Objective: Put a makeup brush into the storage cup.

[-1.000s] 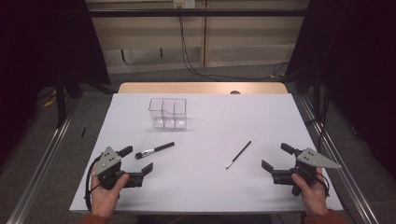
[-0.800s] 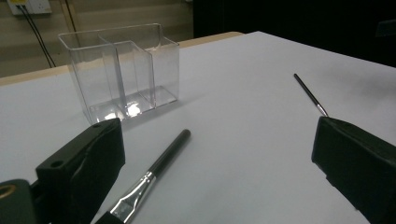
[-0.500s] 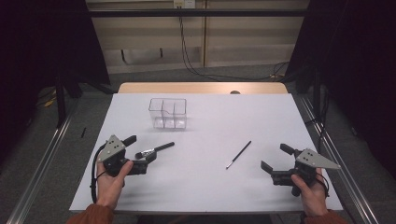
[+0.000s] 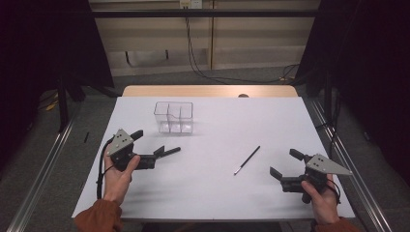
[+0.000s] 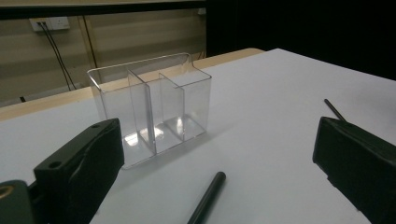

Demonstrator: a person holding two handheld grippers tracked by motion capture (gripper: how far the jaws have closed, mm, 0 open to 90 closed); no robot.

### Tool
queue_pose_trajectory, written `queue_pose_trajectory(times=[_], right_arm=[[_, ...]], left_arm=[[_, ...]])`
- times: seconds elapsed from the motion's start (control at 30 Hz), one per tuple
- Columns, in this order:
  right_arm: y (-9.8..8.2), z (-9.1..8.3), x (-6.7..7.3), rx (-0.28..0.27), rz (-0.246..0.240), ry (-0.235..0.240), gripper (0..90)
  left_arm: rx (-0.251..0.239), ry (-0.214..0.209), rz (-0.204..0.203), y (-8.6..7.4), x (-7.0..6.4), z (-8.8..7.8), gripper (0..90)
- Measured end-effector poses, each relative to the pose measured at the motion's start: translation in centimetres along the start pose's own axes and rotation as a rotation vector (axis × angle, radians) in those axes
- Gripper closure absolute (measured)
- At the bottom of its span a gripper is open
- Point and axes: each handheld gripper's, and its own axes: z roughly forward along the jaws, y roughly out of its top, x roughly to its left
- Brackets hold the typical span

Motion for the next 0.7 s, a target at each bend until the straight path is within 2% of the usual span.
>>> queue_pose_trajectory(times=[0.03,0.23,0.4,0.47,0.63,0.7], right_arm=[[0.0,0.0,0.0,0.001,0.002,-0.001,0.0],[0.0,0.0,0.0,0.002,0.002,0.0,0.0],[0.0,0.1,0.0,0.01,0.008,0.0,0.0],[0.0,0.1,0.0,0.007,0.006,-0.002,0.0],[0.0,0.0,0.0,0.005,0.005,0.001,0.0],[0.0,0.0,-0.1,0.007,0.007,0.002,0.0]], left_arm=[[0.013,-0.002,-0.002,0.0,0.3,0.5,2.0],[0.014,0.008,-0.021,0.2,1.3,1.4,2.1],[0.031,0.016,0.005,0.8,1.7,2.0,2.0],[0.019,0.022,0.007,1.1,1.8,2.3,2.0],[0.079,-0.008,0.029,1.6,2.1,2.8,2.6],[0.078,0.0,0.018,2.1,2.3,2.9,2.7]])
